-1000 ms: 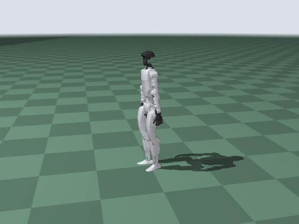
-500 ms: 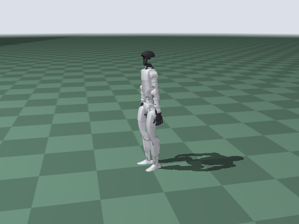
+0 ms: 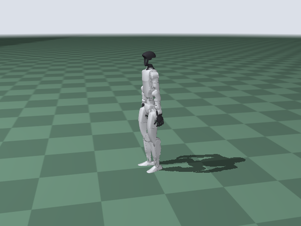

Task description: Upper body actions

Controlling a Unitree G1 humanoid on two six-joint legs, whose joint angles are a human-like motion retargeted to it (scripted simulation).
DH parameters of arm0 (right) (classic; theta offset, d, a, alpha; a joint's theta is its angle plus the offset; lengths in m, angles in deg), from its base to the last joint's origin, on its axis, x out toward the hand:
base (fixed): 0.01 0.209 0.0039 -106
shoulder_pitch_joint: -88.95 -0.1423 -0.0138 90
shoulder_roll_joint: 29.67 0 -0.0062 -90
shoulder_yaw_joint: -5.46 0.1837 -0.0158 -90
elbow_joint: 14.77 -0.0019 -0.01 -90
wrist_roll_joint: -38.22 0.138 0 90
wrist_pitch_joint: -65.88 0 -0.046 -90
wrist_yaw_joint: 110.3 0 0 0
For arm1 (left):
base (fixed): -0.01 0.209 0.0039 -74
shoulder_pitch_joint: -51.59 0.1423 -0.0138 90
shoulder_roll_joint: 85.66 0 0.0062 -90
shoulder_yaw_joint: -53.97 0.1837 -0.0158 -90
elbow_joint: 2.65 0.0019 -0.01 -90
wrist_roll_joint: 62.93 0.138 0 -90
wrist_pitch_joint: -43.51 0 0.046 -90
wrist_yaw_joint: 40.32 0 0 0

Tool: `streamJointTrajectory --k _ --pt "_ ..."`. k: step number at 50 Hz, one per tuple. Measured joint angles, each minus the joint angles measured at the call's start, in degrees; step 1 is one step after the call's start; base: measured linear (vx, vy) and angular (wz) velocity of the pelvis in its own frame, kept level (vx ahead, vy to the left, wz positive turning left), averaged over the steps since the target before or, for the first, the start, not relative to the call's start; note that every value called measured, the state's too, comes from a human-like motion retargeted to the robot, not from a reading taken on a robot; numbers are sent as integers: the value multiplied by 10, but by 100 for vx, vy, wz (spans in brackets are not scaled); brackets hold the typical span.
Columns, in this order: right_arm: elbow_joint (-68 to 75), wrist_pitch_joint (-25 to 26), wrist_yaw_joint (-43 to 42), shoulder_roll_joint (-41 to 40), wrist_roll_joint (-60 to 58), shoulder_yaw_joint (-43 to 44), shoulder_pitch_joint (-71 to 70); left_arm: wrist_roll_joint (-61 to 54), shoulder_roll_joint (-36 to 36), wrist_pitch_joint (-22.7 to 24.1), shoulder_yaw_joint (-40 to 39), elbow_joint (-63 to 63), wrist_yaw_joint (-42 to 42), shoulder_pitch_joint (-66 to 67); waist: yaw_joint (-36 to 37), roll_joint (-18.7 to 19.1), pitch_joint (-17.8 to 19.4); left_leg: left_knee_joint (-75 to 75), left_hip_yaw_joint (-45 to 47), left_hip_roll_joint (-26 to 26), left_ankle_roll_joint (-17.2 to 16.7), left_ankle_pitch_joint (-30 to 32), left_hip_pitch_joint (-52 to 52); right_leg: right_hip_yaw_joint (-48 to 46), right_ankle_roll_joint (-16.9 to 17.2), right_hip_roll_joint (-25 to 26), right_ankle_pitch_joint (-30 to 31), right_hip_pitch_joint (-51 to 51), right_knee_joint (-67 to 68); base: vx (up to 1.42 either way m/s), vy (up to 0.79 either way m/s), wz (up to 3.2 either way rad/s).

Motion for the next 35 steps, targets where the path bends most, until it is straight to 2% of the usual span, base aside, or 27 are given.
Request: streamJointTrajectory --k 35 --pt "-1 -1 3 -1 1 0 1 3 0 -1 0 -1 3 0 -1 -1 -1 -1 0 0 -1 0 0 0 0 1 -2 0 0 0 0 0"
